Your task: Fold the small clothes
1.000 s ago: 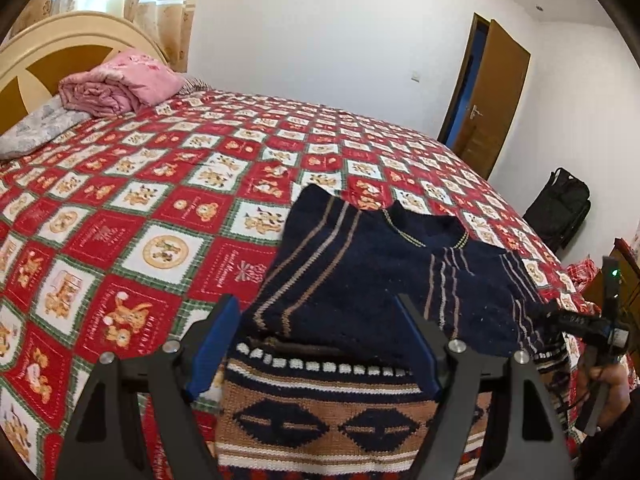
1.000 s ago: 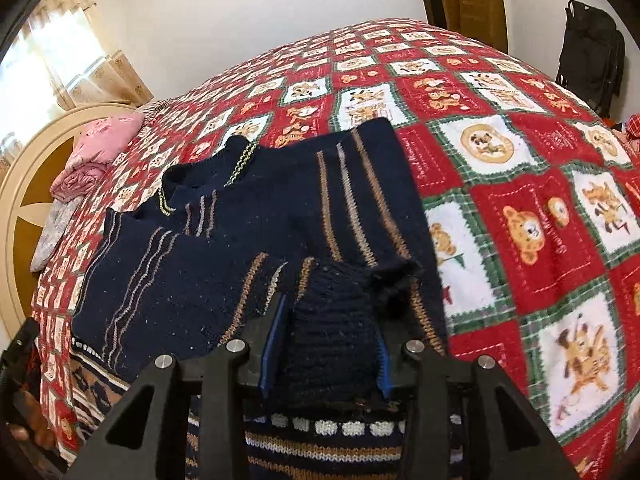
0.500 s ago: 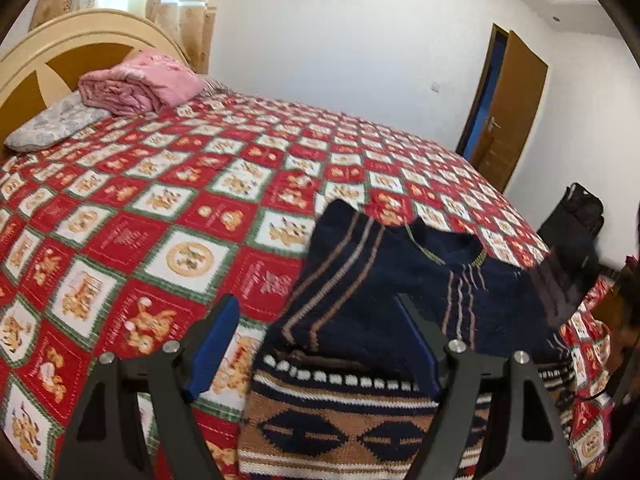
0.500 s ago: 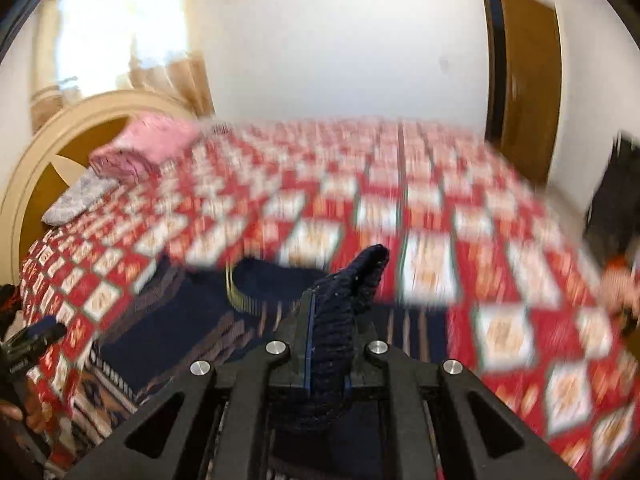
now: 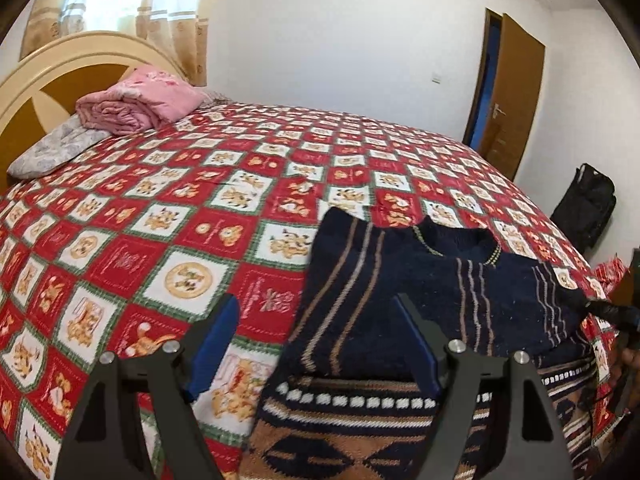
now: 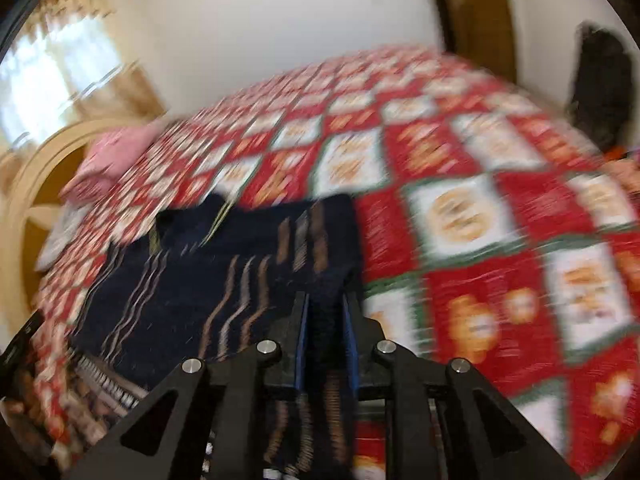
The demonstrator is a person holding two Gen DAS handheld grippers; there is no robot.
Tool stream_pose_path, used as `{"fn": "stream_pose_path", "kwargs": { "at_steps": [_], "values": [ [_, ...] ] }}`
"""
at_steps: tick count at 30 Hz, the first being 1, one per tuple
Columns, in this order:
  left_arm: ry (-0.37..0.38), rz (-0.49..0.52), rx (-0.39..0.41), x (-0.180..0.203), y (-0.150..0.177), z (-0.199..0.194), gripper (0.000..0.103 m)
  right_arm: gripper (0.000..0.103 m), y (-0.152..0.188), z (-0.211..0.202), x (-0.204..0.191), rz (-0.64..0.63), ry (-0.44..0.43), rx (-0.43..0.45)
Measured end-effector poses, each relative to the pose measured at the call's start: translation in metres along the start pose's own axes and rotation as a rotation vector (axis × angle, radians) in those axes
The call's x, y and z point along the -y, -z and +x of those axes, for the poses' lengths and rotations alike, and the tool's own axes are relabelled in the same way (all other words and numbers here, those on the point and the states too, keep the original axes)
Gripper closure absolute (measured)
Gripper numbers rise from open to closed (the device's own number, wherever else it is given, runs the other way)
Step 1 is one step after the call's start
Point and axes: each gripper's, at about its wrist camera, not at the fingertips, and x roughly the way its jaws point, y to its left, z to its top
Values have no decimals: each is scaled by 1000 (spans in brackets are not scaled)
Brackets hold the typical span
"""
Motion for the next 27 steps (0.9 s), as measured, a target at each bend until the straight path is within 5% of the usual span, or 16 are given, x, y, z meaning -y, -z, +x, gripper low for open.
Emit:
{"fn": "stream_pose_path", "kwargs": {
  "at_steps": [5,10,12,15,23,27],
  "values": [
    [30,52,1,26,-12,12,23,86,-9,-28,-28,-114,145,110],
    [30,92,-8,50,-28,37,23,89,2,14,-65,-250,55,-53],
    [23,96,-48,55,-34,56,23,89,13,36,-69,-258,99,-118],
    [18,68,-121,59,-38,88,23,89,16,61,-66,-186,61,-149],
    [-214,-29,-246,24,-33,156,23,89,-1,88,-67,-139,2,-131],
    [-159,-192,-259,-7,-29,165,20,89,-5,94,-73,-152,2,-94]
  ]
}}
